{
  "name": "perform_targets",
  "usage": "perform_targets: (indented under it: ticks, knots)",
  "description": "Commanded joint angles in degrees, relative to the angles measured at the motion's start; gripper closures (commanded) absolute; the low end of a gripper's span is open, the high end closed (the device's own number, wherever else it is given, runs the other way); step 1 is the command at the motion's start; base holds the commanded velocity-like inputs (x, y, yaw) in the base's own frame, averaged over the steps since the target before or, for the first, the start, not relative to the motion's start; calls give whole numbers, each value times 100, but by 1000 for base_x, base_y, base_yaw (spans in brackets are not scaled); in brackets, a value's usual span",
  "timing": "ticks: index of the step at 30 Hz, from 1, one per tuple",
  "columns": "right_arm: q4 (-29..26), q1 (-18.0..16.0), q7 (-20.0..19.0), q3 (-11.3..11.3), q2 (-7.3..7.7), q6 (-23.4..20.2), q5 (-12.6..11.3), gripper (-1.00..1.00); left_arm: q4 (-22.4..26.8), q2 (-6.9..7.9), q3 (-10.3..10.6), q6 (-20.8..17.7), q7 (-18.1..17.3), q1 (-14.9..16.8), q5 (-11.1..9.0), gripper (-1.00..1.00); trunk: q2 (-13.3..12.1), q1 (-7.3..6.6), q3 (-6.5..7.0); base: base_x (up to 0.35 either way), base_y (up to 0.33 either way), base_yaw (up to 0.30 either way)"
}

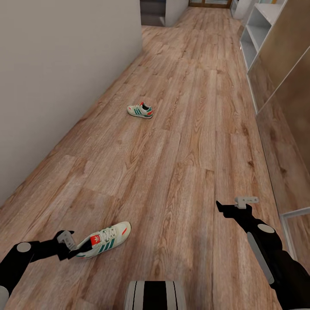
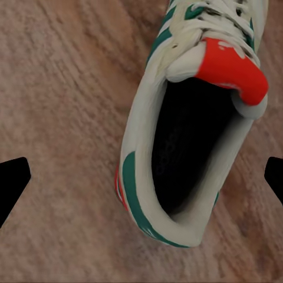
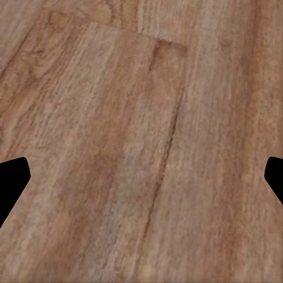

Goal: Pick up the two gym shoes and the two sandals from the corridor floor and place them onto the hallstand (shoe rack) in the corridor, making sure they are on the rack and not on the floor. Arrange them so the two gym shoes are next to each other and the two sandals are next to each other.

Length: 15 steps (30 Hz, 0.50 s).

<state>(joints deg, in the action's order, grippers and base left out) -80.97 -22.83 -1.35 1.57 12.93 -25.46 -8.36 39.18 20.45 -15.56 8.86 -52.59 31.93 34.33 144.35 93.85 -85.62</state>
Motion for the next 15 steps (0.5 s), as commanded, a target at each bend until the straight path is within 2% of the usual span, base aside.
perform_targets:
  ticks: [1,11,15]
  knots:
    - [-7,-2,-14,6,0,-29,-34,-100,7,-3,-24,86,-8,4,65,-100,1,-1,-4,0,0,0]
    - [2,-2,-14,1,-1,-29,-34,-100,61,35,16,406,37,-8,125,-100,1,-1,-4,0,0,0]
    - [2,-2,-14,1,-1,-29,-34,-100,63,35,26,535,38,-10,229,-100,1,-1,-4,0,0,0]
